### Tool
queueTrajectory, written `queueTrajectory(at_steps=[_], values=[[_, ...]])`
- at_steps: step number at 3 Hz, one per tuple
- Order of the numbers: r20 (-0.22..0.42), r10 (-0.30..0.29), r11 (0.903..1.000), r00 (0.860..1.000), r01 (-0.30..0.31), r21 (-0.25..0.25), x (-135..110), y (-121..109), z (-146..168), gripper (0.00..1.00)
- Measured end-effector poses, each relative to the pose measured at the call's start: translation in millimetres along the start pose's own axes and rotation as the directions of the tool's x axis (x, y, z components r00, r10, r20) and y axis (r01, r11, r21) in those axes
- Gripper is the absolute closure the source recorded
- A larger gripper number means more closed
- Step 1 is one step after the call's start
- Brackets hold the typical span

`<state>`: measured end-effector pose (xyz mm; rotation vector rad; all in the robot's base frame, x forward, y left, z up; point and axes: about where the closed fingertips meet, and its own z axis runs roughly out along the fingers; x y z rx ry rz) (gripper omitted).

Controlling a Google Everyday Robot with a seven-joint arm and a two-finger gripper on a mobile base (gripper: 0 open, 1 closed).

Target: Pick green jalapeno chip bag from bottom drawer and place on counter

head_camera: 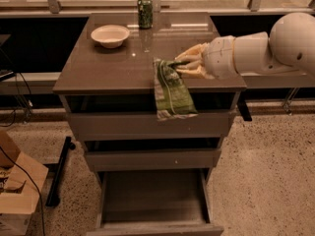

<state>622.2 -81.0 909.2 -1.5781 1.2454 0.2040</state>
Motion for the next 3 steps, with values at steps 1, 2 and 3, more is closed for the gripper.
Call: queueTrajectory(at_steps=[1,2,3], values=[[0.031,-0.052,0.9984,0.998,0.052,0.020,-15,-49,21,1.00],[0.062,-0.081,0.9966,0.995,0.080,0.018,-25,-92,54,1.00],[0.059,-0.099,0.9950,0.993,0.098,0.017,-27,-126,90,0.91]])
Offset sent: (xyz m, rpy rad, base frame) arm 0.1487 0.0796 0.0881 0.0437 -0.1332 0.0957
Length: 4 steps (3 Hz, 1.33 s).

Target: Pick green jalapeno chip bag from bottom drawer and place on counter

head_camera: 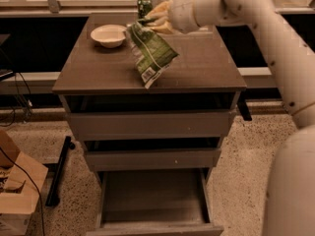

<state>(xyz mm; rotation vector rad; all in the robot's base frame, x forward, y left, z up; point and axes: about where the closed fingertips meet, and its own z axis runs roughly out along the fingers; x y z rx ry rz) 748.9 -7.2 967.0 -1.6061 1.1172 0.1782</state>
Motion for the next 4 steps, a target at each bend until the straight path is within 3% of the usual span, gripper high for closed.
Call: queueTrajectory(at_steps=[1,2,4], values=[[-0.034,-0.002,1.0000,0.999,0.001,-0.005,12,-21,34,0.72],[-0.062,0.027,0.9995,0.998,-0.028,-0.015,28,-25,54,0.50],[-0.060,0.031,0.9992,0.998,-0.032,-0.022,29,-24,63,0.04]])
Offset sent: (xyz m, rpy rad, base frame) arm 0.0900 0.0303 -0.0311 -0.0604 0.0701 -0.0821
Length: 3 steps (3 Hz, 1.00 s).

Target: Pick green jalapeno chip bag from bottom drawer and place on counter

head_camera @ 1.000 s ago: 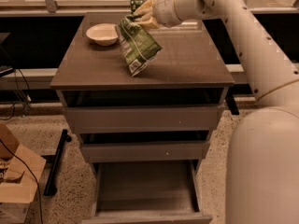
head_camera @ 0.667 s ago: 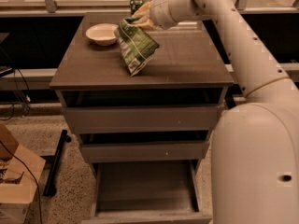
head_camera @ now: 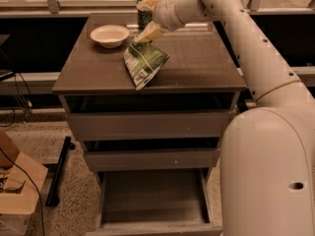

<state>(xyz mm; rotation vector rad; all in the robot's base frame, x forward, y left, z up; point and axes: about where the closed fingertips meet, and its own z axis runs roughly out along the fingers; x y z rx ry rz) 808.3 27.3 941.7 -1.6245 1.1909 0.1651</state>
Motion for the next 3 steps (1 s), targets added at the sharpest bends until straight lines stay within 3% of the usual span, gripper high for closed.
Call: queueTrajectory(at_steps=[3], values=[[0.012,-0.020,0.9997,1.000,0.020,-0.013,-4.6,2.1,1.8,0.00]])
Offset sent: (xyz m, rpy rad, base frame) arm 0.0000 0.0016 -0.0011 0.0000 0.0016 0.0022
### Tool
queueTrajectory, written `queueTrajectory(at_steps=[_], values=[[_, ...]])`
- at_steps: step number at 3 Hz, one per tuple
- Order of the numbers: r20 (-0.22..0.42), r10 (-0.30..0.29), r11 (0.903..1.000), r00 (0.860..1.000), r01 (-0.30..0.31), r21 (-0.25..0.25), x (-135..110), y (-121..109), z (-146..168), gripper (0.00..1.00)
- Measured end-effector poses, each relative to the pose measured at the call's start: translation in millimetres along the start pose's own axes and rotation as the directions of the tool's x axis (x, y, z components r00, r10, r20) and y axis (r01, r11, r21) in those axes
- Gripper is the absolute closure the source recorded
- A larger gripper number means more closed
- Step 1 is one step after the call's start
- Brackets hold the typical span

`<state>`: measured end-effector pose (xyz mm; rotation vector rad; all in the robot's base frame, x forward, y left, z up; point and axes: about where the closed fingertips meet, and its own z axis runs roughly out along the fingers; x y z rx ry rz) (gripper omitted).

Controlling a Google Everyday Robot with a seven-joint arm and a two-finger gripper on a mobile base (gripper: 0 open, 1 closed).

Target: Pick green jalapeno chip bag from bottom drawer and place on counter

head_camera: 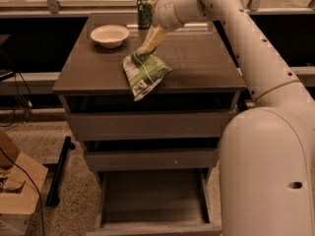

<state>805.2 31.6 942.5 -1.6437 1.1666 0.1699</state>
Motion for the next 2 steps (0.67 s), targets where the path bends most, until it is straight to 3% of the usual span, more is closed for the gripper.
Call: queueTrajectory(at_steps=[1,2], values=[[-0.014,-0.065,0.9964,0.998,0.065,0.054,-17,-8,-45,0.00],[-0.036,-0.060,0.9978,0.998,0.061,0.027,-13,13,-58,0.00]])
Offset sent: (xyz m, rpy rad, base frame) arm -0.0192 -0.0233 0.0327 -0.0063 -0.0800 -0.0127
